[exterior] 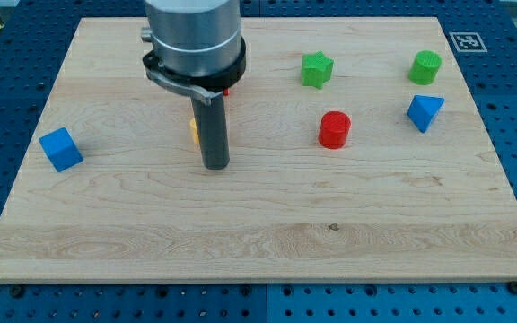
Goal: Slide the green star diagonally to the top left of the green circle
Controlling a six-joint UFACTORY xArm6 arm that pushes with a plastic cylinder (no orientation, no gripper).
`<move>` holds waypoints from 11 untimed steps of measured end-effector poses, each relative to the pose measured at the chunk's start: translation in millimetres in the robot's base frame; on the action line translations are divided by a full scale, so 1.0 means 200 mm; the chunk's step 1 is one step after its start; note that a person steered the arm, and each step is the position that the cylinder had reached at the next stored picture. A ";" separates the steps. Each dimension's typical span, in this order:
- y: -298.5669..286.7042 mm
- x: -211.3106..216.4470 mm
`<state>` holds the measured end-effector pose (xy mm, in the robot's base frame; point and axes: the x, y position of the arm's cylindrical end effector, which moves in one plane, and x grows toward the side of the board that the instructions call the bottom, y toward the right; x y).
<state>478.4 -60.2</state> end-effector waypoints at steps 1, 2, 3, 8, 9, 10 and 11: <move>-0.07 -0.08; -0.15 -0.15; -0.13 -0.09; 0.59 -0.58; 0.77 -0.80; 0.83 -1.03; 1.01 -1.05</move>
